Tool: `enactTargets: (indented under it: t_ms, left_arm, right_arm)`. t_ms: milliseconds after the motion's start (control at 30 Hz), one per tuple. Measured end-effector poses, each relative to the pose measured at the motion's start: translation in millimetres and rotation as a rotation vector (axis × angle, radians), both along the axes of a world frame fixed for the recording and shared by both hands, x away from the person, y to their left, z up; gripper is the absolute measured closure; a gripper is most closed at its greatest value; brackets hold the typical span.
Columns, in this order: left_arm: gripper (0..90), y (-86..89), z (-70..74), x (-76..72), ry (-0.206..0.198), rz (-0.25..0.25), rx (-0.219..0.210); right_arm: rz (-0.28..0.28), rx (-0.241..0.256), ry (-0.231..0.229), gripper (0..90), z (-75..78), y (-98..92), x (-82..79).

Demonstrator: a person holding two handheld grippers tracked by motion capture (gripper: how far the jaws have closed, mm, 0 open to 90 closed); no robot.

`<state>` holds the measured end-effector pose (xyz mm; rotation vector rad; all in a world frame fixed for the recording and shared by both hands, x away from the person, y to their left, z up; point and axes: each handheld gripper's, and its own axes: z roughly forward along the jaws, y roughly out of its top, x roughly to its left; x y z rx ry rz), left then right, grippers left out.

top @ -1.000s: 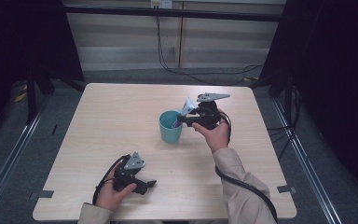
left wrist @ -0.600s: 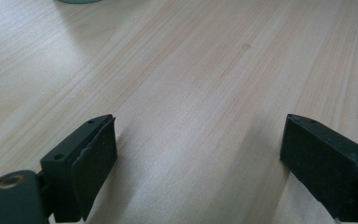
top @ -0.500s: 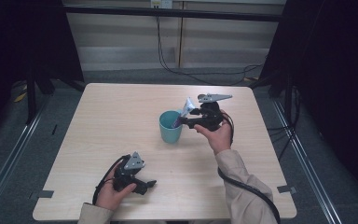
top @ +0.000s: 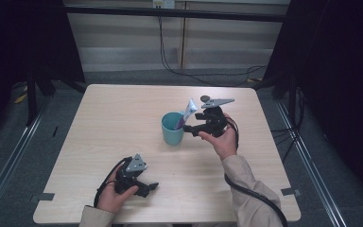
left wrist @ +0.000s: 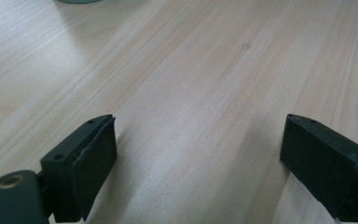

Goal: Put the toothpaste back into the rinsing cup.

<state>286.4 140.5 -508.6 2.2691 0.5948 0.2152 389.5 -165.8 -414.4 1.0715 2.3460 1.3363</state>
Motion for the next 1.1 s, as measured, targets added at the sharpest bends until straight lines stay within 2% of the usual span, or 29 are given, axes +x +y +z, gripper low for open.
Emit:
enactTargets:
  t_ms: [100,267,567,767,900,1100]
  left_arm:
    - [10.5,-0.1,0.0,-0.1,0.0,0.001,0.0]
    - [10.5,0.0,0.0,-0.2,0.0,0.0,0.0]
    - [10.5,0.0,0.0,-0.3,0.0,0.001,0.0]
    - [10.5,0.0,0.1,-0.3,0.0,0.0,0.0]
    - [10.5,0.0,0.0,-0.3,0.0,0.0,0.0]
    - [10.5,0.0,0.1,-0.2,0.0,0.0,0.0]
  right_arm:
    - [0.007,0.009,0.008,18.5,-1.3,-1.5,-2.5]
    - [0.017,-0.013,0.007,16.8,-2.4,-7.3,-8.4]
    - [0.019,0.0,-0.002,14.9,-5.8,-18.2,-18.1]
    - [0.032,-0.048,0.005,14.8,-8.3,-21.6,-24.0]
    - [0.042,-0.042,0.007,14.7,-10.4,-25.9,-29.0]
    - [0.063,-0.06,0.02,14.9,-15.2,-33.0,-37.2]
